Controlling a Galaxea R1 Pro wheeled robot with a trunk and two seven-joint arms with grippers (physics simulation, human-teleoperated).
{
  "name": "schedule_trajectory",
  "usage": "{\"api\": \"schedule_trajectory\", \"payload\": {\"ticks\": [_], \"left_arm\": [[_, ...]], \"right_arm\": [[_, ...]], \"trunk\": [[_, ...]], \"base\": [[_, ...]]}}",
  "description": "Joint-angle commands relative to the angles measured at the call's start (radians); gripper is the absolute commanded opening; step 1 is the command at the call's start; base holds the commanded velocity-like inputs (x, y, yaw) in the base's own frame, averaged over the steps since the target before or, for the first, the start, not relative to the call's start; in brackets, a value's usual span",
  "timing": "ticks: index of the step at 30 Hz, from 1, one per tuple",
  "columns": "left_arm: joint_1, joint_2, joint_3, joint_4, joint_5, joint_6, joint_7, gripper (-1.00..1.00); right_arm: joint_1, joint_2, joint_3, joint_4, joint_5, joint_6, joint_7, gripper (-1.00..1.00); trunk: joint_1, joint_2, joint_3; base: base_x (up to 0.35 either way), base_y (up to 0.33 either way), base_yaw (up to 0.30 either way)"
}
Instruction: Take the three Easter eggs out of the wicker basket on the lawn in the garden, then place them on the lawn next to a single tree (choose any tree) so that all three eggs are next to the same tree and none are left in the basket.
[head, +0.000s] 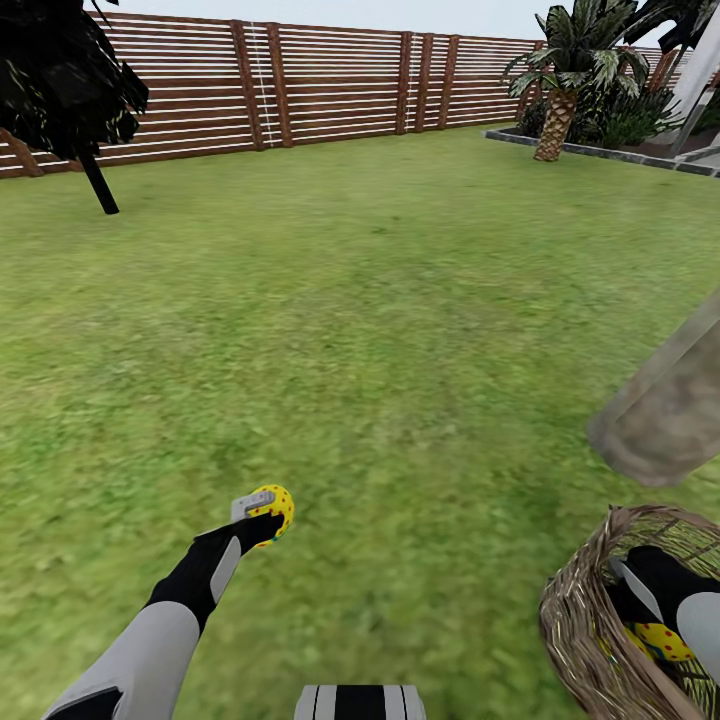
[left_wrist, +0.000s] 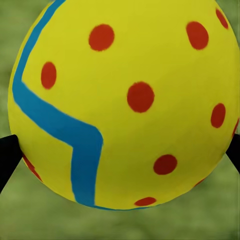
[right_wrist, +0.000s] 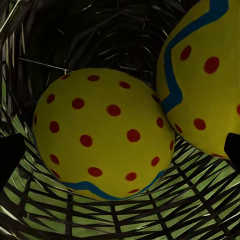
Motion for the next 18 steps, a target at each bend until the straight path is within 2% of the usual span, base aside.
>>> {"api": "schedule_trajectory", "payload": {"ticks": [1,14,18], "left_arm": [[0.0,-0.002,0.007,-0.002,-0.004,0.006,-0.005,-1.0],[0.0,-0.002,0.008,-0.001,-0.003,0.002,-0.004,-1.0],[0.0,-0.002,0.008,-0.001,-0.004,0.002,-0.004,-1.0]], "right_arm": [[0.0,-0.001,0.008,-0.002,-0.009,0.005,0.001,1.0],[0.0,0.0,0.008,-0.002,-0.009,0.005,0.001,1.0],[0.0,0.017,0.008,-0.002,-0.009,0.005,0.0,1.0]], "trunk": [[0.0,0.0,-0.001],[0.0,0.0,-0.001],[0.0,0.0,-0.001]], "base": [[0.0,0.0,0.0],[0.0,0.0,0.0],[0.0,0.0,0.0]]}}
